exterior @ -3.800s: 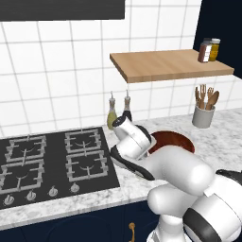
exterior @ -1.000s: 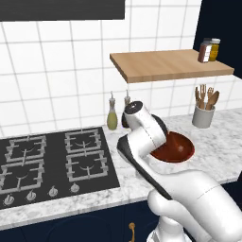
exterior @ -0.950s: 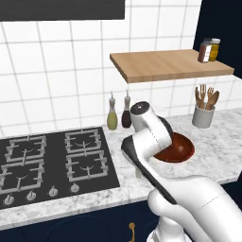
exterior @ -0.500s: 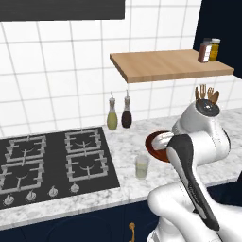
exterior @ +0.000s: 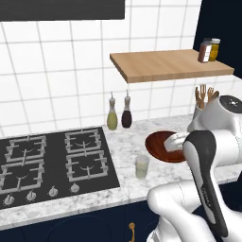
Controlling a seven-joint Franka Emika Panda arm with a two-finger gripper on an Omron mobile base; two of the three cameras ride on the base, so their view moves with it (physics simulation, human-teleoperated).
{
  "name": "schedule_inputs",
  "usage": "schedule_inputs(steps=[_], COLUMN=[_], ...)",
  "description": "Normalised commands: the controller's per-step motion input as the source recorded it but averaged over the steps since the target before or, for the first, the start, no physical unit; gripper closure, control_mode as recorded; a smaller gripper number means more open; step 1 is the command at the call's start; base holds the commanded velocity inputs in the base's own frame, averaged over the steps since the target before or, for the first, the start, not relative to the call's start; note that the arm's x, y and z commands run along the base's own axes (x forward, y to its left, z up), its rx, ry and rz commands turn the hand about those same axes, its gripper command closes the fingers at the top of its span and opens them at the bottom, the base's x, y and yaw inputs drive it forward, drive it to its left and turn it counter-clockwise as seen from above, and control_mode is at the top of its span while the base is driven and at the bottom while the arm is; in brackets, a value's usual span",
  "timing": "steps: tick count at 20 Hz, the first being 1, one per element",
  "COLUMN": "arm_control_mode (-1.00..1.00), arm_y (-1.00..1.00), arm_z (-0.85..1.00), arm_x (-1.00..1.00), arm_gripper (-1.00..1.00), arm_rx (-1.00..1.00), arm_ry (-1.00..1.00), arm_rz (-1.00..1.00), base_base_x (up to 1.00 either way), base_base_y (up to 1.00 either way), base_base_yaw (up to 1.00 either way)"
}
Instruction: Grab a lemon wedge from the fridge and one ice cube from the ice bowl, and put them in the glass of lemonade.
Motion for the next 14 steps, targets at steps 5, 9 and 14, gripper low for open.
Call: schedule_inputs(steps=[5, 9, 14], arm_control_mode=[1.00, 1.00, 1.00], arm_y=[0.03, 0.00, 0.00], arm_z=[-0.10, 0.00, 0.00], arm_x=[-0.05, 0.00, 0.00], arm_gripper=[-1.00, -1.00, -1.00], arm_rx=[0.00, 0.00, 0.00], arm_ry=[0.00, 0.00, 0.00], arm_rz=[0.00, 0.00, 0.00], base_base_x=[-0.50, -0.98, -0.79], base_base_y=[0.04, 0.00, 0.00], base_base_yaw=[0.00, -0.01, -0.35])
